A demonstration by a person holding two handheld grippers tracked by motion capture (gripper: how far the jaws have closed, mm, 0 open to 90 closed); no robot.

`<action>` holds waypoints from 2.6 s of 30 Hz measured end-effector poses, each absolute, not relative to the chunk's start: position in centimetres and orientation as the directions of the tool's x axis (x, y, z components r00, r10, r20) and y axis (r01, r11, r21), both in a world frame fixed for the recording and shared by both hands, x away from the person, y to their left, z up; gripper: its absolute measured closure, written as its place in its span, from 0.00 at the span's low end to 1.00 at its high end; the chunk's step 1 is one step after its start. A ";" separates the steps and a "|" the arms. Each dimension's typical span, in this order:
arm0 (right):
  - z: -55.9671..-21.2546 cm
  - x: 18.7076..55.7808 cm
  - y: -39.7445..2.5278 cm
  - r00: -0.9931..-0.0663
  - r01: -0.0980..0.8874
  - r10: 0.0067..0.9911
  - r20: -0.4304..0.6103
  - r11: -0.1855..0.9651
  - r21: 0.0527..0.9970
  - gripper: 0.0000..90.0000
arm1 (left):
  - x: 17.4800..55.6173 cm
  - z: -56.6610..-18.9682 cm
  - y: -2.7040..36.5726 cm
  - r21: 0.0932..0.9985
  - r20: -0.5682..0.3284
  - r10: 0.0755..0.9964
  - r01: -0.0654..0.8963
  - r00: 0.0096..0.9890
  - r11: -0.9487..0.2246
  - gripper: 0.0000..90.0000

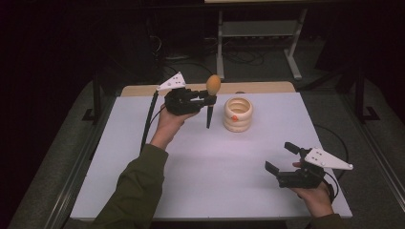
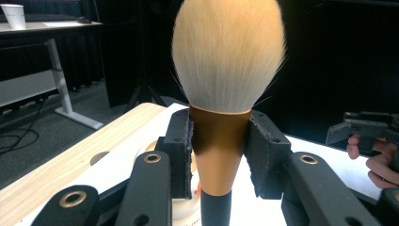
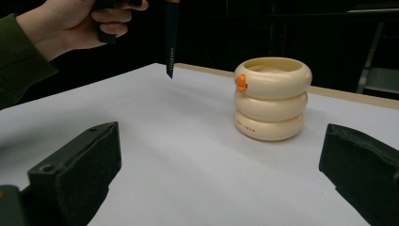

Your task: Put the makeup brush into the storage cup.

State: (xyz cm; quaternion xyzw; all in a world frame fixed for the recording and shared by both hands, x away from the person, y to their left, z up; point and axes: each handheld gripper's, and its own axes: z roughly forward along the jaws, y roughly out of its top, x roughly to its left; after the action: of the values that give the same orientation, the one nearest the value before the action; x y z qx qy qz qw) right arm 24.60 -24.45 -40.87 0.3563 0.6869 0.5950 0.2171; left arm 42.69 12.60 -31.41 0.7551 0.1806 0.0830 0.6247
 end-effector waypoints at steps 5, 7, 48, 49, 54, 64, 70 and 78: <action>-40.9 24.6 -24.4 -0.653 0.232 0.747 0.129 0.035 0.972 0.00 | 43.2 -31.3 12.1 0.975 -0.098 0.371 0.164 0.923 -0.151 0.71; -40.9 24.6 -24.4 -0.653 0.232 0.746 0.129 0.035 0.972 0.00 | 43.4 -31.3 11.8 0.975 -0.098 0.368 0.163 0.925 -0.150 0.71; -40.9 24.5 -24.6 -0.649 0.238 0.748 0.141 0.023 0.971 0.00 | 46.8 -30.2 6.9 0.987 -0.078 0.342 0.121 0.936 -0.107 0.71; -40.9 24.4 -24.6 -0.650 0.238 0.747 0.142 0.023 0.971 0.00 | 47.0 -30.3 6.6 0.987 -0.069 0.341 0.115 0.937 -0.115 0.71; -40.9 24.4 -24.7 -0.648 0.240 0.747 0.147 0.016 0.971 0.00 | 47.3 -30.3 6.0 0.987 -0.064 0.339 0.110 0.939 -0.119 0.71; -40.9 24.3 -24.8 -0.648 0.239 0.747 0.150 0.013 0.971 0.00 | 47.9 -30.5 5.5 0.989 -0.055 0.347 0.099 0.936 -0.112 0.71; -40.9 24.4 -24.8 -0.648 0.237 0.747 0.148 0.012 0.972 0.00 | 48.3 -30.9 5.4 0.989 -0.071 0.352 0.113 0.933 -0.099 0.71; -41.0 24.4 -24.9 -0.649 0.234 0.746 0.146 0.013 0.972 0.00 | 48.7 -31.5 5.3 0.988 -0.077 0.364 0.119 0.928 -0.094 0.71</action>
State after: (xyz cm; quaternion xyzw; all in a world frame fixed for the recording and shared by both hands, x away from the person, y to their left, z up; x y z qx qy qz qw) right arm 24.42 -24.93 -41.00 0.3608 0.6790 0.6029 0.2126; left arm 48.73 5.25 -31.49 0.7337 0.1646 0.0941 0.6525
